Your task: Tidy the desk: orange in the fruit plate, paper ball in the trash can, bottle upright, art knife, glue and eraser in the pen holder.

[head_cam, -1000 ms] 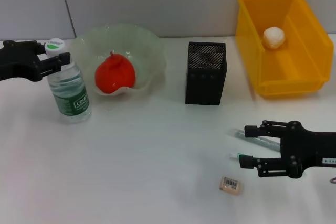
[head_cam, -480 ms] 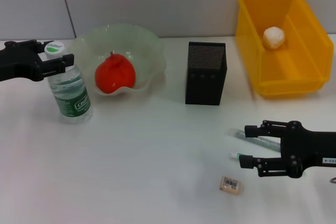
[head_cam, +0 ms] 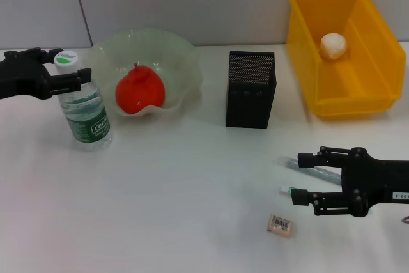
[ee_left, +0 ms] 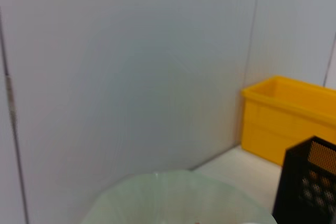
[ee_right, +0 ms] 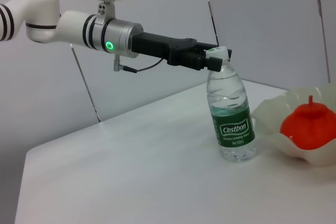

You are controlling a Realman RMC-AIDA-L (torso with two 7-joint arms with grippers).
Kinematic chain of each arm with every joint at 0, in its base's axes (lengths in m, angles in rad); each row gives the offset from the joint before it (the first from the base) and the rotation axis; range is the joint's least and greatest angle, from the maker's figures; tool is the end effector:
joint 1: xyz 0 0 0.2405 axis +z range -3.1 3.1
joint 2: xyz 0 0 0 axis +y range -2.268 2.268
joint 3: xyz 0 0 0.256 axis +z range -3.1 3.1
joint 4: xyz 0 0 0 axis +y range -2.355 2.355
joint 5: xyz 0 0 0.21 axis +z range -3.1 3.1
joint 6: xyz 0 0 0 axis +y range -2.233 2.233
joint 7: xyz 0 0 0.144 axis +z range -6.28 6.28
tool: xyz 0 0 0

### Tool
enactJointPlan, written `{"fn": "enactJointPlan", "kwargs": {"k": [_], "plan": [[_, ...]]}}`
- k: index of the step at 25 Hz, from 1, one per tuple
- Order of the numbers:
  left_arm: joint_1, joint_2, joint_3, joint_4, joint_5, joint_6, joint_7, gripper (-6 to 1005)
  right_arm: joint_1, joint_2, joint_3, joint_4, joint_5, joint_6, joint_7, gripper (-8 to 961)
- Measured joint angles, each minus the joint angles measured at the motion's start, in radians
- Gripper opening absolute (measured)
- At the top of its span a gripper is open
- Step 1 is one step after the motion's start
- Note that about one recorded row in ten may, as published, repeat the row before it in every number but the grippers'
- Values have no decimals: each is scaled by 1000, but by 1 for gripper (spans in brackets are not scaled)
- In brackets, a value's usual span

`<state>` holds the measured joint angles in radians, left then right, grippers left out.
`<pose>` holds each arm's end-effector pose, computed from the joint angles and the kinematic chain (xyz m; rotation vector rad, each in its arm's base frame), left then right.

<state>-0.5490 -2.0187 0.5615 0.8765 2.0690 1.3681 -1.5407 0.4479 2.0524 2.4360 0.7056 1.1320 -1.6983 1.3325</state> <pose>-0.2800 0.3820 0.0887 -2.3731 -0.6246 -0.4800 0.2778 0.2989 0.0145 -2.8113 0.5593 0.7017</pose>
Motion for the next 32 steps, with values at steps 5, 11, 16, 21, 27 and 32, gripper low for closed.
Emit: {"fn": "enactJointPlan", "kwargs": {"k": [5,11,16,21,27,32], "plan": [[8,33,-61,4,-109,72,-36,797,0,1,2,0,0,-1,2,797],[41,93,-69,-26,-315,320,-68,797,-1,1,15,0,19,-3,5,798],[49,91,-53,-44,-366,533,-72,797,3,0,15,0,35,-5,12,798],[66,55,123,-117,-354,555,31,797,11,-1,15,1,39,-10,17,798],[73,7,271,-248,-264,477,243,797,16,-8,15,2,39,-17,27,797],[92,-38,269,-284,-158,370,365,797,20,-14,15,7,38,-29,34,797]]}}
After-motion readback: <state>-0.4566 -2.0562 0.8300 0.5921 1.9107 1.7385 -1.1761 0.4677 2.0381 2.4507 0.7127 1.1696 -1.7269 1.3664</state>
